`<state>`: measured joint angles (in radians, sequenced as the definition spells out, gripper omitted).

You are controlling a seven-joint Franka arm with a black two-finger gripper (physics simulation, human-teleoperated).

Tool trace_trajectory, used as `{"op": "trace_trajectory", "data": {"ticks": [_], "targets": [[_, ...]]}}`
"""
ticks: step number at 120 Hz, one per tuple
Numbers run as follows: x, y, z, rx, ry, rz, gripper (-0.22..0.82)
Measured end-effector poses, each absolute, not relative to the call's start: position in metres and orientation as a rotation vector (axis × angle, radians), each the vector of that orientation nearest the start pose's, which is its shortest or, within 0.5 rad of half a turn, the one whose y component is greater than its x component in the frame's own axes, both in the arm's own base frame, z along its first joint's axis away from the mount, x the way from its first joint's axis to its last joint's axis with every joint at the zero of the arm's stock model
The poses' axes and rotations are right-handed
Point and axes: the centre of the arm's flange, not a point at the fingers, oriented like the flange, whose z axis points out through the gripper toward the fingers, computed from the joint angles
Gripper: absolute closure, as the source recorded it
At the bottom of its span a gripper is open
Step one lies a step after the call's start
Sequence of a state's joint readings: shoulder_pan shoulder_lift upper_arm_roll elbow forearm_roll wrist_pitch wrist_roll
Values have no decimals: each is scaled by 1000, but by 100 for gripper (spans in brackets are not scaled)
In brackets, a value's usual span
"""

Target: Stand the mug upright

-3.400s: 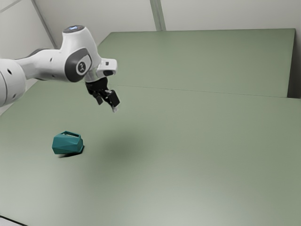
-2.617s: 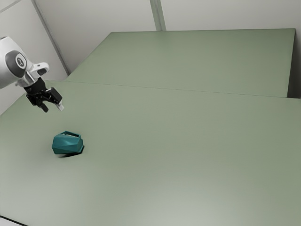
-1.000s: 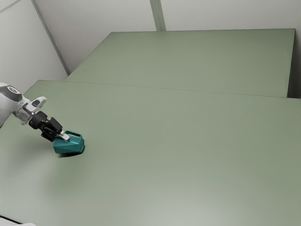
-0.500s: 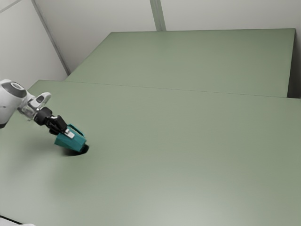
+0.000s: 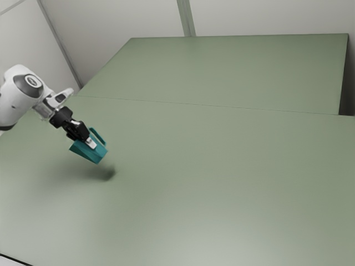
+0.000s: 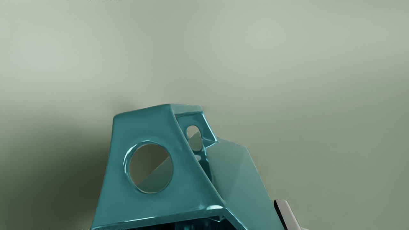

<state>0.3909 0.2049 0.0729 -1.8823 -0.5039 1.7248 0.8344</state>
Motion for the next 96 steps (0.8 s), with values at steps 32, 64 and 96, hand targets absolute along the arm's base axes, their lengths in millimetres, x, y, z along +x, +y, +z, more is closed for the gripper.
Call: {"op": "trace_trajectory", "data": {"ticks": [32,64,96], "targets": [[537,149,377,2726,-417,-15,78],[564,73,376,2900,-702,-3,79],[585,23,371,3016,-875,68,79]]}}
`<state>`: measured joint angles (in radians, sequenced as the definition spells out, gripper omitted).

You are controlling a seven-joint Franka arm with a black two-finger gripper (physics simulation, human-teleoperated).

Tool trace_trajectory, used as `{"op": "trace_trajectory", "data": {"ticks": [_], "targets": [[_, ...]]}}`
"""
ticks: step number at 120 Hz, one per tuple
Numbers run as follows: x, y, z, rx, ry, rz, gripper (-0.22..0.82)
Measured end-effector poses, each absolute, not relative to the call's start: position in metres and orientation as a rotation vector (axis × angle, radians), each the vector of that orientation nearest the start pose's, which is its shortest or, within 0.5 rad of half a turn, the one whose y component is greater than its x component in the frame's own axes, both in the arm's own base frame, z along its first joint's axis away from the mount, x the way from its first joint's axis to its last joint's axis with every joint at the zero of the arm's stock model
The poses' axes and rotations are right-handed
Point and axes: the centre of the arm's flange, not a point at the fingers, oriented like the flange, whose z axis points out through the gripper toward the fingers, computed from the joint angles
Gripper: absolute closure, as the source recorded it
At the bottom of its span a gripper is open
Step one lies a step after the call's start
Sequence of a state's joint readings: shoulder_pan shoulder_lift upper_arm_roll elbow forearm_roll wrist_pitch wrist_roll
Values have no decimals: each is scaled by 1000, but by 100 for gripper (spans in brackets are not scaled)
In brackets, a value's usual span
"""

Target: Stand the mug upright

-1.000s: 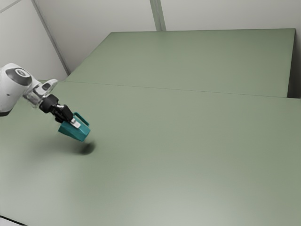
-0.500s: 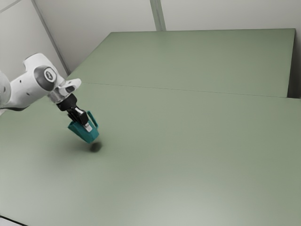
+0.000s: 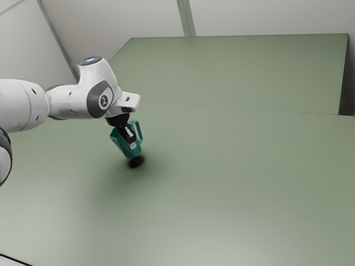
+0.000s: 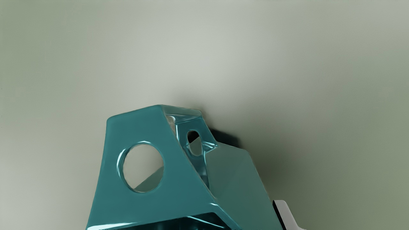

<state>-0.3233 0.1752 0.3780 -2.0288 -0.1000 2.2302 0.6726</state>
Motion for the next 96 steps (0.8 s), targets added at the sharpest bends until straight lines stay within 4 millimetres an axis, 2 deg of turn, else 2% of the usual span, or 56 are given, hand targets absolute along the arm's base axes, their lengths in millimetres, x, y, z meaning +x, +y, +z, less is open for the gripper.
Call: {"op": "trace_trajectory", "data": {"ticks": [50,89,96], "targets": [[604,3,328,-3014,774,-109,78],[606,0,318,-3022,723,-106,78],[606,0,318,-3026,720,-106,65]]}}
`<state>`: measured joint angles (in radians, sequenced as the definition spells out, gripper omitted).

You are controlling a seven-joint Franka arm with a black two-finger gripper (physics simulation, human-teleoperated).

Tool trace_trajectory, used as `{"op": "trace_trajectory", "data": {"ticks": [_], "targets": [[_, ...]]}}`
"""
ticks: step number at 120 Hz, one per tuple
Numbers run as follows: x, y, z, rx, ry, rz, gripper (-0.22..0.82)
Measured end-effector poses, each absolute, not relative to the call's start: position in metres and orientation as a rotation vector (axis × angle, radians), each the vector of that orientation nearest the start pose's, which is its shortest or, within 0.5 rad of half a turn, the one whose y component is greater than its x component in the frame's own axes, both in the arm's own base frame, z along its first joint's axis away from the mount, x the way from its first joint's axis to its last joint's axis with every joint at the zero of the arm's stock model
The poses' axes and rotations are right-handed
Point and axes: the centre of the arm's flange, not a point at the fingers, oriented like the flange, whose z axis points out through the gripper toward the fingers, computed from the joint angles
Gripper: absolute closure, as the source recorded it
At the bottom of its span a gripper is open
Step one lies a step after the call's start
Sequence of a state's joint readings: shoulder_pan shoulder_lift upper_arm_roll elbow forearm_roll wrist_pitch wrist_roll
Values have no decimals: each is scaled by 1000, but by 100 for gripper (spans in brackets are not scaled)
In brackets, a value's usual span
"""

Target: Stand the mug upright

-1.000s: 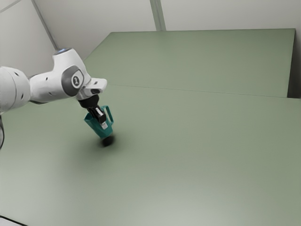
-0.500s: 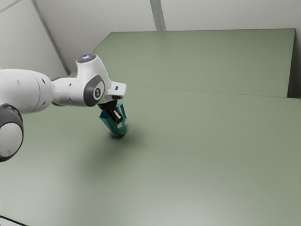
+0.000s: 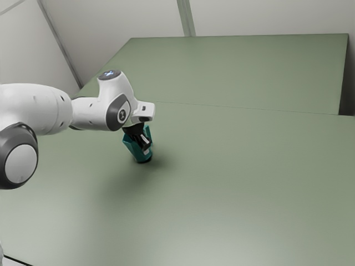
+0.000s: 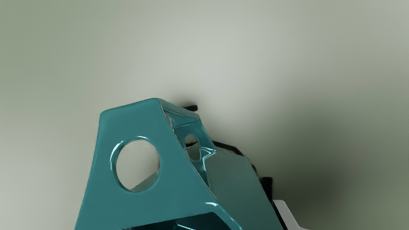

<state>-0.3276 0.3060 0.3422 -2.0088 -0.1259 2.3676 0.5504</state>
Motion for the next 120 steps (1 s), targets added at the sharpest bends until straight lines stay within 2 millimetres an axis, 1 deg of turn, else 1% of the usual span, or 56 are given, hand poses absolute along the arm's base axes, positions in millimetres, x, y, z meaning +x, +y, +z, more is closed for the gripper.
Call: {"op": "trace_trajectory", "data": {"ticks": [11,19,27,40,53,69,78,89,95,109,120], "targets": [[607,-3,320,-3027,725,-112,45],[609,-5,324,-3022,733,-124,33],[612,-11,329,-3010,756,-139,24],[616,-23,351,-2991,794,-193,14],[613,-26,384,-2991,805,-259,9],[613,-26,422,-2996,807,-309,5],[614,-28,453,-2980,818,-320,3],[602,-36,493,-2970,843,-328,2],[596,-36,508,-2968,842,-315,2],[593,-37,545,-2940,815,-281,1],[586,-39,579,-2934,787,-281,1]]}}
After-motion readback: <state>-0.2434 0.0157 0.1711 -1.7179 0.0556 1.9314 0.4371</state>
